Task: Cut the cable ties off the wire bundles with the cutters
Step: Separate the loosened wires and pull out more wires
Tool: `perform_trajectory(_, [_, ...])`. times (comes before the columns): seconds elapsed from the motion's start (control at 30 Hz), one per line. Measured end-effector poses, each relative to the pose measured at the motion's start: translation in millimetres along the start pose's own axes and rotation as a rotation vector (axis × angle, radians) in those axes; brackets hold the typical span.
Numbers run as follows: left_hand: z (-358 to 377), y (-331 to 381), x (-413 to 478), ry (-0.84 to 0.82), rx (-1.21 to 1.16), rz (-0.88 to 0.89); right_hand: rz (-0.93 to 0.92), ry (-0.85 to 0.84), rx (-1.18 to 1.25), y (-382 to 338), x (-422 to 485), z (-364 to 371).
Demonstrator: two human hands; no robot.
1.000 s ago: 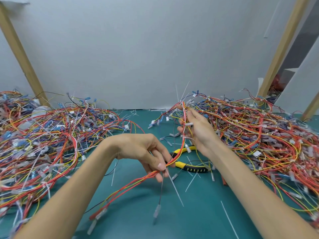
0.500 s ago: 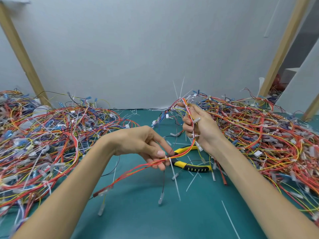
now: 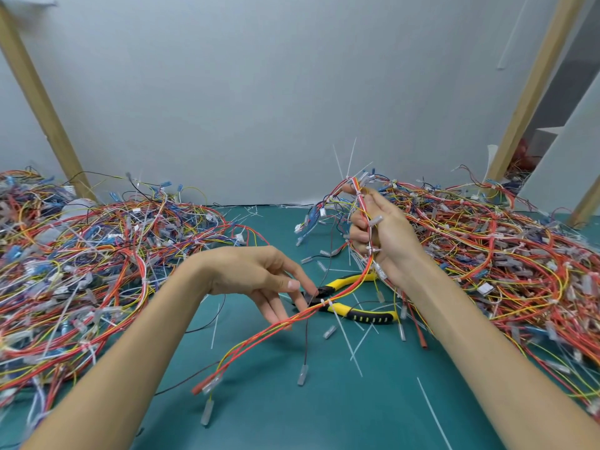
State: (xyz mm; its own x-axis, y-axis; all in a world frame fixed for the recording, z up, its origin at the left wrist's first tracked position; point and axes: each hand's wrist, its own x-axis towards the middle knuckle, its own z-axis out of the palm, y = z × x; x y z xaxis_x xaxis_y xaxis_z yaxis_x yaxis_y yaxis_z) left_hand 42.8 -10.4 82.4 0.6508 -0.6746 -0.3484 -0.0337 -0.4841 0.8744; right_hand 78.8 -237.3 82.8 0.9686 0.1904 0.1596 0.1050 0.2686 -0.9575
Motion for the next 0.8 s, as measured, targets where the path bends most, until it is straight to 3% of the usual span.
perform_trajectory(0.33, [-6.5,-3.7,1.7,0.165,-0.030,-0.004,-0.098,0.021,-0.026,-24.2,1.0,-21.2])
perform_trajectory(0.47, [-3.1,-3.6,10.5,0.331,-0.073,0.068,-0.105,0.011,-0.066,-28.1,-0.4,-24.1])
perform_trajectory(0.6, [0.8,-0.2,23.2,0.531,-0.441,0.158,-0.094,-0.057,-0.160,-28.9,-2.3,-22.5])
perform_trajectory(0.8, [5.0,2.0,29.5,0.466,-0.991,0.139,0.012,-0.323,-0.272,-27.8,-9.3,-17.8])
